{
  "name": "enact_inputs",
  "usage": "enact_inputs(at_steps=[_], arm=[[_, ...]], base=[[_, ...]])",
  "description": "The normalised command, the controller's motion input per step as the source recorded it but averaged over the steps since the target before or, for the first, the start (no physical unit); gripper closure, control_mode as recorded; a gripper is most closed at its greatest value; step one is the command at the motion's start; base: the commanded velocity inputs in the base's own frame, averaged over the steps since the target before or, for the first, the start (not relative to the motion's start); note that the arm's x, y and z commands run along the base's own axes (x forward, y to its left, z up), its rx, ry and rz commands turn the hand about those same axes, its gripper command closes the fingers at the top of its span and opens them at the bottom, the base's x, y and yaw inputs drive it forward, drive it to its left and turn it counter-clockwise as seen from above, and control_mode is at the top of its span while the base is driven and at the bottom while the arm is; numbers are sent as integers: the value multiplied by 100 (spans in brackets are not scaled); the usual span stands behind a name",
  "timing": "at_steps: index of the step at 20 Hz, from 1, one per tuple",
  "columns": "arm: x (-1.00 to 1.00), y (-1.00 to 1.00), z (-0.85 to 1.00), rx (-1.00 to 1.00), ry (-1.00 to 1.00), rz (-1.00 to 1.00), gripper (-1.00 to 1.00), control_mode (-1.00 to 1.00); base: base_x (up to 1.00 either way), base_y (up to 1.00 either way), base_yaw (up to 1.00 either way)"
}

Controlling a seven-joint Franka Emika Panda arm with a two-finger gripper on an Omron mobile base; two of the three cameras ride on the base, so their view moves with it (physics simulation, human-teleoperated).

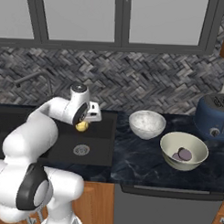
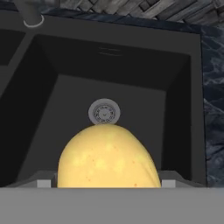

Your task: Pick the eggplants from the cabinet and place them in one bowl. Pick the potato from the sink and place it in the other bowl.

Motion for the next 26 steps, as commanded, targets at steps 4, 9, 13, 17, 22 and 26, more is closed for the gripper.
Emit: enact_inputs(at_steps=[4,9,13,17,22,26], arm=[[-36,-14,33,-6,0,0,100,-100],[-32,-21,39,-12,2,0,100,-100],[-17,-18,54,-10,1,0,100,-100],[0,0,68,-6,0,0,100,-100],[15,-9,34,-2,0,0,100,-100],[23,-16,8,0,0,0,100,-100]], base=[[0,0,0],[0,0,0],[0,0,0],[0,0,0],[0,0,0],[0,0,0]])
